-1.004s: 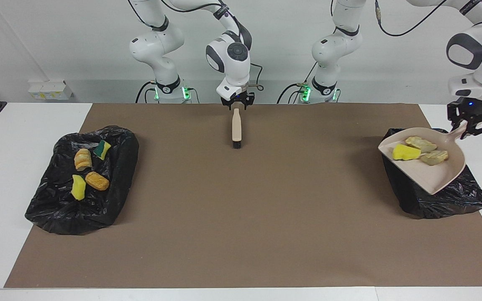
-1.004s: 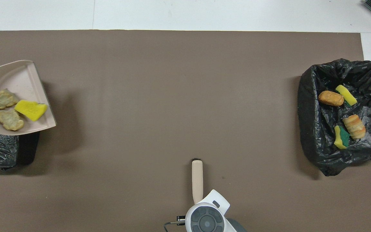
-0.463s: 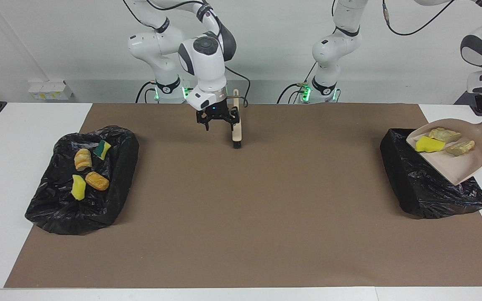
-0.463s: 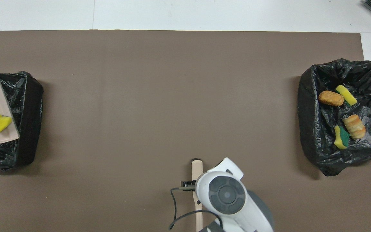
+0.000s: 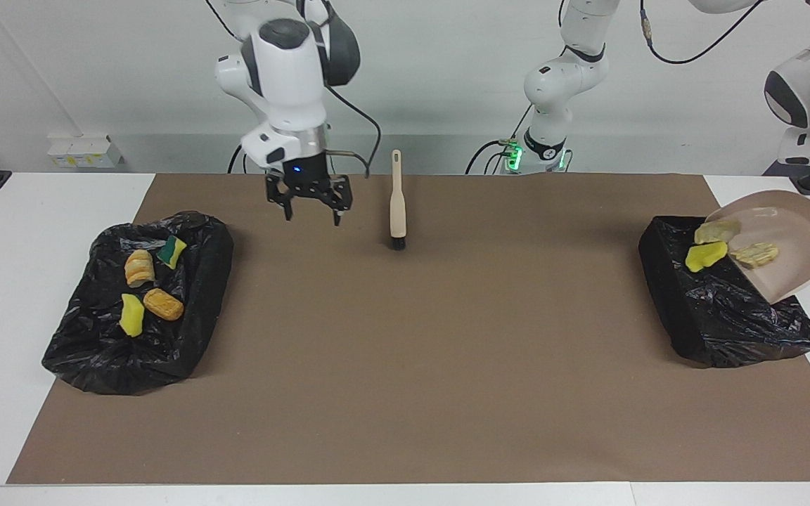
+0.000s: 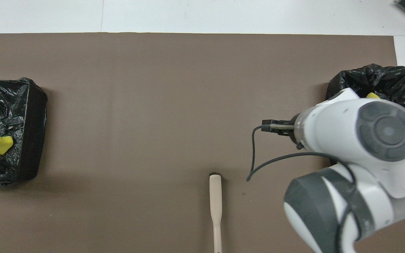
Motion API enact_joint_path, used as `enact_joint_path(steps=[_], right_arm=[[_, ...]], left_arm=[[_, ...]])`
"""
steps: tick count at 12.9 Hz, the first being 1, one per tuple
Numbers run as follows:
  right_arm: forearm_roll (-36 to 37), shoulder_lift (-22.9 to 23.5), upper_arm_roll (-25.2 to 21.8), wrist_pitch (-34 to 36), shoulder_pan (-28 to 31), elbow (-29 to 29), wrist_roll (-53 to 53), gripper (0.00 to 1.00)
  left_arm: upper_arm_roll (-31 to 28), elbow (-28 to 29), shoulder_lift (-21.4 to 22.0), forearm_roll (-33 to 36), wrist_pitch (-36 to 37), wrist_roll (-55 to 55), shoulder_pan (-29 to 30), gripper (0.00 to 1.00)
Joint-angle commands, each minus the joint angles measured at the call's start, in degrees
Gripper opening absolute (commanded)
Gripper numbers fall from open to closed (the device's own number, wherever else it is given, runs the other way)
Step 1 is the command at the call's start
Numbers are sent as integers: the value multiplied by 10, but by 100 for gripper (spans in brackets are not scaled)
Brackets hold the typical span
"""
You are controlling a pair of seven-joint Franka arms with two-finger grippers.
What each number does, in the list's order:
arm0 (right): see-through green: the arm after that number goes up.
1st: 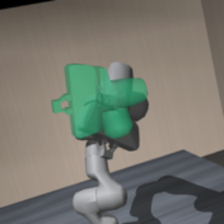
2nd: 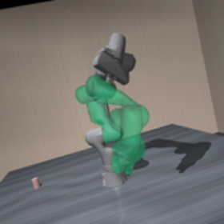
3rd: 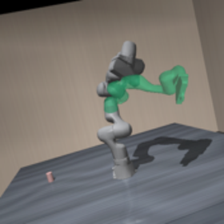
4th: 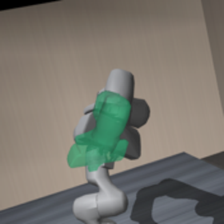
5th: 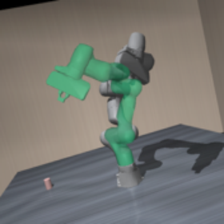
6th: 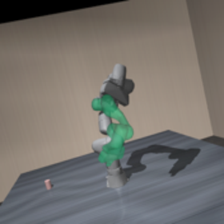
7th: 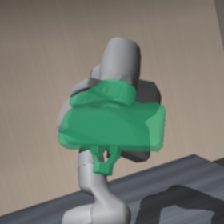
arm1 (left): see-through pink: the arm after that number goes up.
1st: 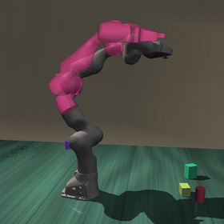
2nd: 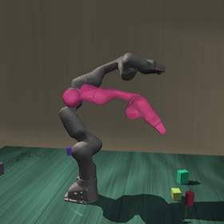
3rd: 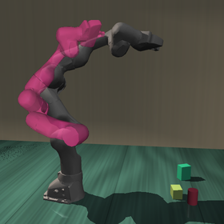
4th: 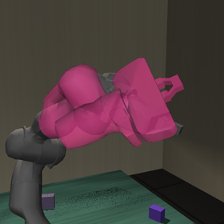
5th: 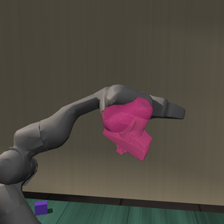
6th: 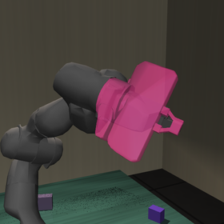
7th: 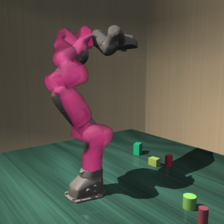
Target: Sweep and dump trash in bin
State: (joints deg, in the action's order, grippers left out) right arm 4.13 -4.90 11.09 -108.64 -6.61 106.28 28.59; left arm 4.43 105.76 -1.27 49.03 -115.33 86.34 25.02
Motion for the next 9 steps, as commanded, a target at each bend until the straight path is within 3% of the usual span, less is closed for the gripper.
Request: enact_joint_path(steps=[1,6,8,9], right_arm=[[-1,3,5,85,38,-81,-34,100],[-4,-18,-40,148,51,-137,-51,100],[-14,-22,-72,199,51,-173,-96,100],[-19,-23,-90,224,51,-186,-120,100]], left_arm=[[-5,-15,6,41,43,-7,-23,0],[3,-35,32,41,78,-7,-24,0],[9,-41,31,-9,79,-7,-37,0],[10,-47,29,-67,81,-10,-37,0]])
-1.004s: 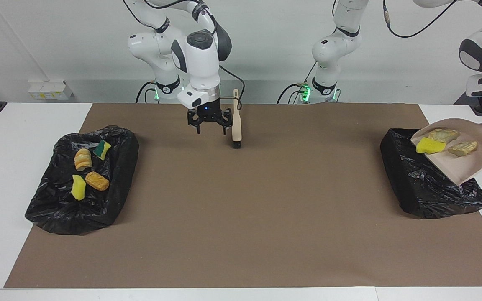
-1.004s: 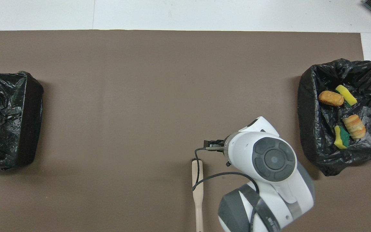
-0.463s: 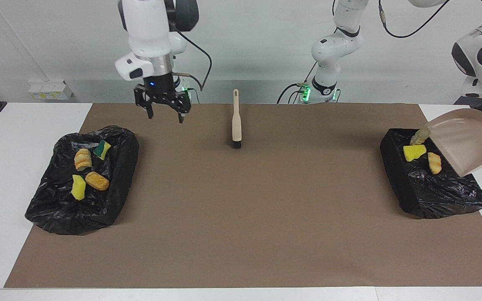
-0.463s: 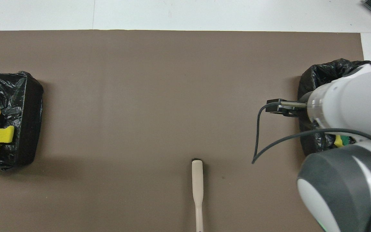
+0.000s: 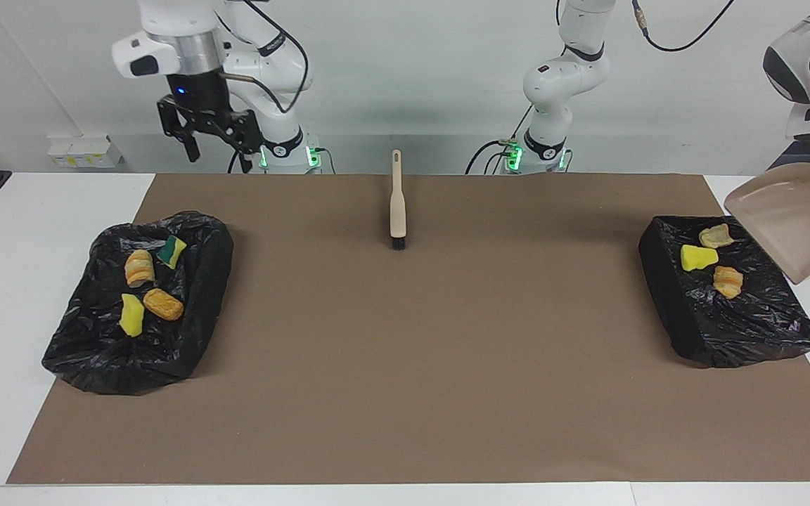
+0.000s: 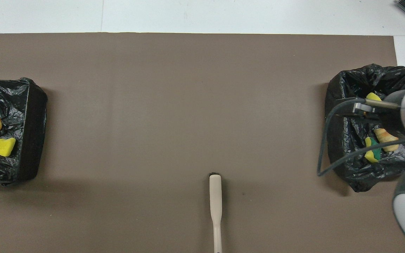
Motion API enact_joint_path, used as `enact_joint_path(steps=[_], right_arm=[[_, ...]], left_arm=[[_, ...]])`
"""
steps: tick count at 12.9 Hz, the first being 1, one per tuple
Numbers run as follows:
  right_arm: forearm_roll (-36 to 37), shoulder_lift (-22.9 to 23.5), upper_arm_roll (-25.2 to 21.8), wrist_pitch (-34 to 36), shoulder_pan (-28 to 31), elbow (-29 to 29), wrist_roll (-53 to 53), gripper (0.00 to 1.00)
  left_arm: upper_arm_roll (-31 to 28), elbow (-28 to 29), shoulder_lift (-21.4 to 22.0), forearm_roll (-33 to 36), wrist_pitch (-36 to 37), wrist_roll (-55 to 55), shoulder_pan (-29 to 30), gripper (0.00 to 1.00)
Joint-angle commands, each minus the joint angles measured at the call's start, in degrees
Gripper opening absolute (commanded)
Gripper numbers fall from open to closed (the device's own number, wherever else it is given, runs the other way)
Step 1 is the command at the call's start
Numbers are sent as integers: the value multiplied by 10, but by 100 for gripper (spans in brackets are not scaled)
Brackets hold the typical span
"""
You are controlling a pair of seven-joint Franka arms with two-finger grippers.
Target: Sweep and dump trash in bin
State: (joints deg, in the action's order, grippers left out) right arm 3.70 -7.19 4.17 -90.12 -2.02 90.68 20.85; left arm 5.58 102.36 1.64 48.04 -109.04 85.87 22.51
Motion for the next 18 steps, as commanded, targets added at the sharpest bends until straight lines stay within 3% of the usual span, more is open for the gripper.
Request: enact_joint_path(steps=[1,4,8,12,16,18], right_arm=[[-16,-5,-40,49,5,-33,-67,100],[-16,-19,-65,50,5,-12,-141,100],[-16,-35,-44,53,-5,24,-137,100],[-16,-39,-43,63,-3,15,-153,100],[-18,-53,-34,77,-6,28,-142,100],[-22,-49,-31,72,-4,25,-146,100]], left_arm=[[-1,-13,-1,-111,23,-15,-20,0],[1,-1,9,-192,93,-135,-75,0],[1,14,7,-309,130,-392,-186,0],[1,21,-14,-392,101,-666,-298,0],[1,19,-30,-459,39,-851,-386,0],[1,-26,-97,-480,22,-964,-454,0]])
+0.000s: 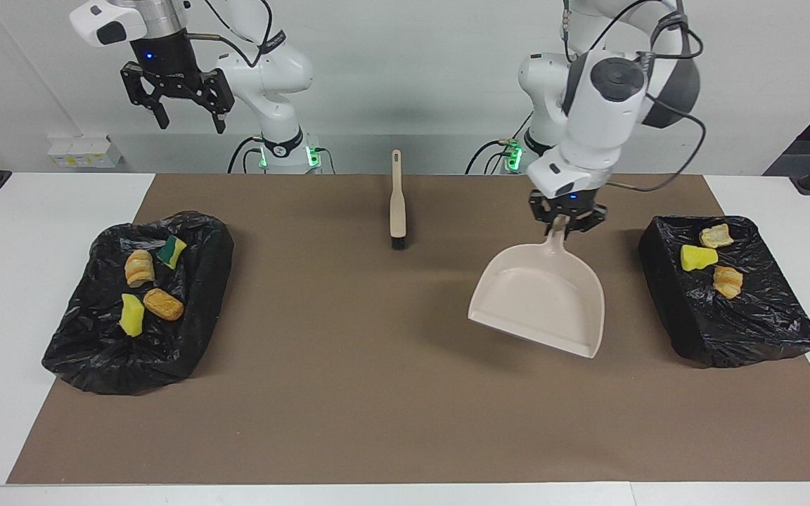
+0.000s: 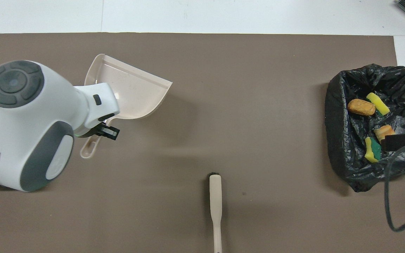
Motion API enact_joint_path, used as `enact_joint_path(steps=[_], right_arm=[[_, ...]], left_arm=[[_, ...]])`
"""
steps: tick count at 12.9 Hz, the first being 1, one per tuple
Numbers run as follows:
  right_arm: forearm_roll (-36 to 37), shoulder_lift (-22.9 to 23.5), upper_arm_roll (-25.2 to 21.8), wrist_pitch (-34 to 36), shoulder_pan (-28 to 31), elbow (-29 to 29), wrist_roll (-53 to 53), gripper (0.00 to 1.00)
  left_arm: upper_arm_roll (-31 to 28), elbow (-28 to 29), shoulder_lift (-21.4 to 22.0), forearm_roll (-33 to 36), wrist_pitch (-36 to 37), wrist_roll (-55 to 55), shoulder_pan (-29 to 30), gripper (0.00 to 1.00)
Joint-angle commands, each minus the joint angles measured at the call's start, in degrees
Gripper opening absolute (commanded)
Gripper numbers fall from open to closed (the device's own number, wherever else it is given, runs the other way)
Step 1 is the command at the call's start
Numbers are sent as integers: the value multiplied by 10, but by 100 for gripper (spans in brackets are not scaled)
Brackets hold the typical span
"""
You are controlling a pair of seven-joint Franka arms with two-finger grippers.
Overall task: Sweep and dump trash in bin
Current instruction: 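Bring the emptied dustpan back to the table center with the left gripper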
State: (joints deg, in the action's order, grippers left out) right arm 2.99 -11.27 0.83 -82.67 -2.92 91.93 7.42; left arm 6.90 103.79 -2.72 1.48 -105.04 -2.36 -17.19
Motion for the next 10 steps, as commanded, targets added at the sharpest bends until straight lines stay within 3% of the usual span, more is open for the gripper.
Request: enact_joint_path(steps=[1,3,8,10], right_arm=[[-19,-4,0,-4,9,7,-14,100],[-31,3,-2,-6,13,-2,-10,100],[-28,-1,2,-9,5,3,28,100],[-19,17,-1,1,13,-22,10,100]], left_arm=[[-13,-81,-108,-11,-24,-143,-91,0],[-13,-143,-169,-11,-30,-199,-121,0],[-18,-171,-236,10,-75,-265,-181,0],[-17,-220,-285,30,-77,-300,-191,0]])
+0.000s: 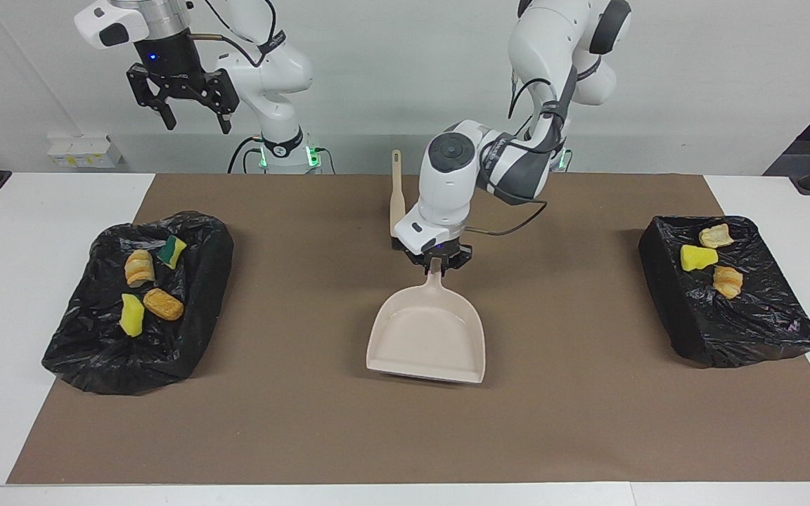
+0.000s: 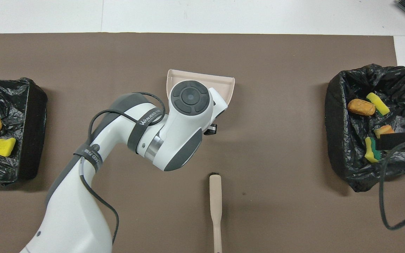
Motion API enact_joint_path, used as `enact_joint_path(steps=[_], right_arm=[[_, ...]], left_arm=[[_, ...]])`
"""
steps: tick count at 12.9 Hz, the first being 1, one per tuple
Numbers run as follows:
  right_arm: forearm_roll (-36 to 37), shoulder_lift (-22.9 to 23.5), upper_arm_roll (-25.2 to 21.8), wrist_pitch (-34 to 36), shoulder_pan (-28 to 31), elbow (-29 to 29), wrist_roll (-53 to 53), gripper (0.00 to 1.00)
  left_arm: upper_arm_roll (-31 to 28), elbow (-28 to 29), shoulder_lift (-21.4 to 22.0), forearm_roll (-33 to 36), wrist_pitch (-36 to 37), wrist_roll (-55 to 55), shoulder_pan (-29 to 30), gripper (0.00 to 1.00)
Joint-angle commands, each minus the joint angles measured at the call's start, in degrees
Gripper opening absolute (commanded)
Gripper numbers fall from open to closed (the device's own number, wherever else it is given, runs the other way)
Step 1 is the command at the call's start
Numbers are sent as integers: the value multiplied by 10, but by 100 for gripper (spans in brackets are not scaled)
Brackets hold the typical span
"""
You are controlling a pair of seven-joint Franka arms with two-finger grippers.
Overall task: Sweep and dump trash in bin
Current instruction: 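Bring the emptied dustpan back to the table center with the left gripper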
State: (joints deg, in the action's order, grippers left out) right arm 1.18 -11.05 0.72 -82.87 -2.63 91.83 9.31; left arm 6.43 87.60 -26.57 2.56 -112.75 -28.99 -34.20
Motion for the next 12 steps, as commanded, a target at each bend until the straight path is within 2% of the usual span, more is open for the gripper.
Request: enact_joint_path(steps=[1,3,6,11,12], right_arm=[[-3,23,-1,11,13,-40,-15,100],[-5,26,-3,10,13,-39,-14,100],[-7,20,-13,8,12,-29,-19,100],[-2,19,-32,7,12,-26,-54,100],[-3,20,-32,7,11,-26,-54,100]], left_arm=[[-12,-66,-55,16,-5,-58,-21,0],[-12,-60,-59,15,-30,-70,-28,0],[-12,-53,-57,15,-20,-70,-33,0],[-11,-41,-56,15,-24,-70,-32,48],[-11,-39,-56,15,-26,-70,-32,50]])
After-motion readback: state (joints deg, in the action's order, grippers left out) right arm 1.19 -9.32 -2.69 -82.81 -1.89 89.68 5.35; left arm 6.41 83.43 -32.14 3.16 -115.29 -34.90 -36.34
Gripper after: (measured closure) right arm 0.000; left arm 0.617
